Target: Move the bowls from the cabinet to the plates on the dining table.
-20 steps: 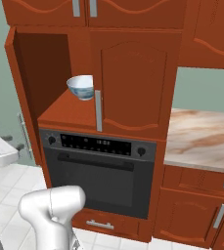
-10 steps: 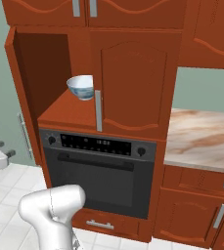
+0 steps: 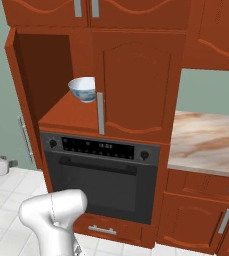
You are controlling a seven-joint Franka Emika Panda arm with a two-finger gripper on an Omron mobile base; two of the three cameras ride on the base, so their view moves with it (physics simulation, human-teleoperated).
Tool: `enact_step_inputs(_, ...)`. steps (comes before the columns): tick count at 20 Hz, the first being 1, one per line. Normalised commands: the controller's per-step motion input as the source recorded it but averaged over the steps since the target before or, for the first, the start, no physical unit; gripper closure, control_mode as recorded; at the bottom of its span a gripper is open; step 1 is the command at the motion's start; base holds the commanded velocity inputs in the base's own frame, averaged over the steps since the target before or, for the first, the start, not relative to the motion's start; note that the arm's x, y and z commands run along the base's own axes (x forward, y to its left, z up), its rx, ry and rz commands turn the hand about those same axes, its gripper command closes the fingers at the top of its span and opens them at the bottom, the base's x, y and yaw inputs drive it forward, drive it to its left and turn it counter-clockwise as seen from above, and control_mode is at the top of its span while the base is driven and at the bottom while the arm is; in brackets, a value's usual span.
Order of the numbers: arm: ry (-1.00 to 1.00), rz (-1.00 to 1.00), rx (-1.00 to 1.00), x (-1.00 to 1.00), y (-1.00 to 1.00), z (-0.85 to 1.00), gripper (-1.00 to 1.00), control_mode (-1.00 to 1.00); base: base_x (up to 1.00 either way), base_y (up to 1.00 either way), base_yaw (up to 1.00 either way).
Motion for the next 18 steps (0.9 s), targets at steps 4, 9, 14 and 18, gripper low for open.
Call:
enact_step_inputs(4, 0.13, 0.1, 0.02, -0.32, -0.64, -0.09, -1.0, -1.0, 0.0, 0.0, 0.0)
enact_step_inputs(9, 0.01, 0.08, 0.19, -0.07, -0.76, 0.0, -1.0, -1.0, 0.0, 0.0, 0.0)
enact_step_inputs(14, 0.0, 0.06, 0.28, 0.0, -0.7, 0.0, -1.0, -1.0, 0.0, 0.0, 0.0)
enact_step_inputs(18, 0.01, 0.07, 0.34, 0.02, -0.63, -0.09, -1.0, -1.0, 0.0, 0.0, 0.0)
